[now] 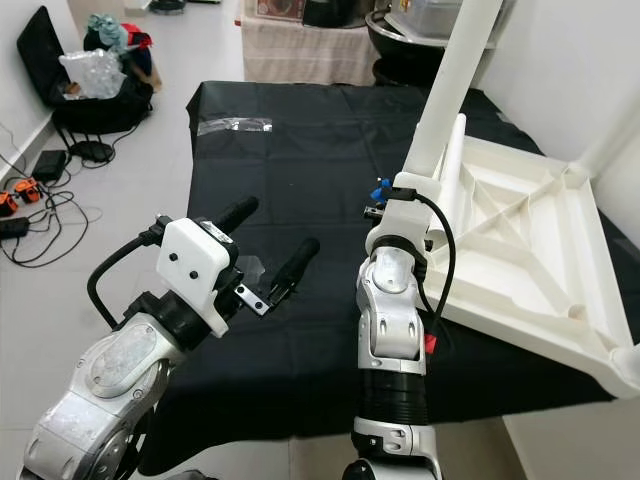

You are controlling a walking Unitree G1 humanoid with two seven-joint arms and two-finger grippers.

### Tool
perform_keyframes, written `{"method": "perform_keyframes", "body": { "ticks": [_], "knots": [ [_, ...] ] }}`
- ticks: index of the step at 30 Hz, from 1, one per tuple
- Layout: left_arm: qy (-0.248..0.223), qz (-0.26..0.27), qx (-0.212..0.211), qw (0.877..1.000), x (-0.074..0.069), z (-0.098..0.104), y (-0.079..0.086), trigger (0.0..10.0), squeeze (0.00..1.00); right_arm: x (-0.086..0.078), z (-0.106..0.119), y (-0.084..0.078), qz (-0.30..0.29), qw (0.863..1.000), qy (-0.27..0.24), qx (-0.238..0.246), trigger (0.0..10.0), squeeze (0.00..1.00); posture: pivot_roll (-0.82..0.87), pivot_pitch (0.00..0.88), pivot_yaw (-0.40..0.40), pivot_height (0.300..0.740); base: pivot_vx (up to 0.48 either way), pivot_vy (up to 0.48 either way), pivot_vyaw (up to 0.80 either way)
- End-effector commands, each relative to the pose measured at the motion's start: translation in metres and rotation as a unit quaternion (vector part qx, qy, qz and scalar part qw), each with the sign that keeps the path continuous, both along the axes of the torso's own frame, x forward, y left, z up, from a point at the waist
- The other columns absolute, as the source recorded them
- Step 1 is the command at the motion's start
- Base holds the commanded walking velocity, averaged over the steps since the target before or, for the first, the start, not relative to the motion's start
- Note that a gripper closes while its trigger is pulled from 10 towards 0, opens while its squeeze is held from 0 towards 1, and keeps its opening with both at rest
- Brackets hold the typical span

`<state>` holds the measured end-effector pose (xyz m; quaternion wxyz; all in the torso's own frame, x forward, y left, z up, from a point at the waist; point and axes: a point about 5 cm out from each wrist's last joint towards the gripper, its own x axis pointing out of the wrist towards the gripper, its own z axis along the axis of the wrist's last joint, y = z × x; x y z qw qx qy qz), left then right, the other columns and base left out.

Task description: Building children table

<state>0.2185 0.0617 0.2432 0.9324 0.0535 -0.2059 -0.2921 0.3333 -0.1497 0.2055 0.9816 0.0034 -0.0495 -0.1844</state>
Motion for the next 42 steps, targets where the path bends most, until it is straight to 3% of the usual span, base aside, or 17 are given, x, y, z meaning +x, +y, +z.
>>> {"method": "perform_keyframes", "body": {
  "ticks": [1,2,3,8,9,11,15,17,18,20,21,23,37,38,39,40,42],
  "knots": [
    [0.003,0.006,0.004,1.000,0.001,-0.003,0.001,10.0,0.00,-0.003,-0.004,0.024,0.014,1.000,0.024,0.010,10.0,0.00,0.08,0.095,-0.093,0.740,0.000,0.000,0.00],
    [0.003,0.007,0.004,1.000,0.001,-0.003,0.001,10.0,0.00,-0.003,-0.002,0.026,0.018,1.000,0.022,0.005,10.0,0.00,0.08,0.095,-0.093,0.740,0.000,0.000,0.00],
    [0.004,0.007,0.004,1.000,0.001,-0.003,0.001,10.0,0.00,-0.003,0.001,0.026,0.032,0.999,0.011,-0.002,10.0,1.00,0.08,0.096,-0.093,0.740,0.000,0.000,0.00],
    [0.004,0.009,0.005,1.000,0.001,-0.004,0.002,10.0,0.00,-0.004,0.010,0.024,0.069,0.997,-0.015,-0.006,10.0,1.00,0.08,0.096,-0.093,0.740,0.000,0.000,0.00],
    [0.004,0.009,0.005,1.000,0.001,-0.004,0.002,10.0,0.00,-0.003,0.013,0.023,0.094,0.995,-0.019,-0.013,10.0,0.00,0.07,0.096,-0.091,0.740,0.000,0.000,0.00],
    [0.004,0.011,0.005,1.000,0.001,-0.004,0.002,10.0,0.00,0.003,0.021,0.028,0.209,0.977,-0.032,-0.028,10.0,0.00,0.07,0.094,-0.089,0.740,0.000,0.000,0.00],
    [0.004,0.011,0.005,1.000,0.002,-0.004,0.003,10.0,0.00,0.006,0.020,0.023,0.240,0.970,-0.021,-0.030,10.0,0.00,0.07,0.094,-0.089,0.740,0.000,0.000,0.00],
    [0.002,0.012,0.005,1.000,0.002,-0.004,0.003,10.0,0.00,0.011,0.011,0.001,0.360,0.932,0.031,-0.034,10.0,0.00,0.06,0.085,-0.091,0.740,0.000,0.000,0.00],
    [0.002,0.012,0.005,1.000,0.002,-0.004,0.003,10.0,0.00,0.011,0.011,0.001,0.360,0.932,0.031,-0.034,10.0,0.00,0.06,0.085,-0.091,0.740,0.000,0.000,0.00],
    [0.001,0.013,0.002,1.000,0.002,-0.003,0.002,10.0,0.00,0.005,0.008,-0.022,0.485,0.871,0.066,-0.029,10.0,0.00,0.06,0.081,-0.094,0.740,0.000,0.000,0.00],
    [0.001,0.013,0.002,1.000,0.002,-0.003,0.002,10.0,0.00,0.005,0.008,-0.022,0.485,0.871,0.066,-0.029,10.0,0.00,0.06,0.081,-0.094,0.740,0.000,0.000,0.00],
    [0.000,0.013,0.002,1.000,0.002,-0.003,0.002,10.0,0.00,0.002,0.010,-0.033,0.542,0.837,0.070,-0.029,10.0,0.00,0.06,0.081,-0.094,0.740,0.000,0.000,0.00],
    [0.010,0.004,0.003,1.000,-0.002,-0.006,-0.001,10.0,0.00,0.037,0.008,-0.024,0.617,0.781,0.089,-0.030,10.0,0.00,0.08,0.067,-0.097,0.740,0.000,0.000,0.00],
    [0.011,0.004,0.003,1.000,-0.002,-0.007,-0.001,10.0,0.00,0.038,0.010,-0.020,0.633,0.769,0.083,-0.021,4.2,0.00,0.09,0.063,-0.103,0.740,0.000,0.000,0.00],
    [0.011,0.004,0.003,1.000,-0.002,-0.007,-0.001,10.0,0.00,0.038,0.010,-0.020,0.633,0.769,0.083,-0.021,4.2,0.00,0.09,0.063,-0.103,0.740,0.000,0.000,0.00],
    [0.011,0.005,0.004,1.000,-0.003,-0.007,-0.001,10.0,0.00,0.039,0.011,-0.017,0.644,0.761,0.078,-0.010,0.0,0.00,0.10,0.063,-0.104,0.740,0.000,0.000,0.00],
    [0.011,0.006,0.004,1.000,-0.003,-0.007,0.000,10.0,0.00,0.039,0.011,-0.014,0.653,0.754,0.074,-0.005,0.0,0.00,0.10,0.063,-0.105,0.740,0.000,0.000,0.00]
  ]
}}
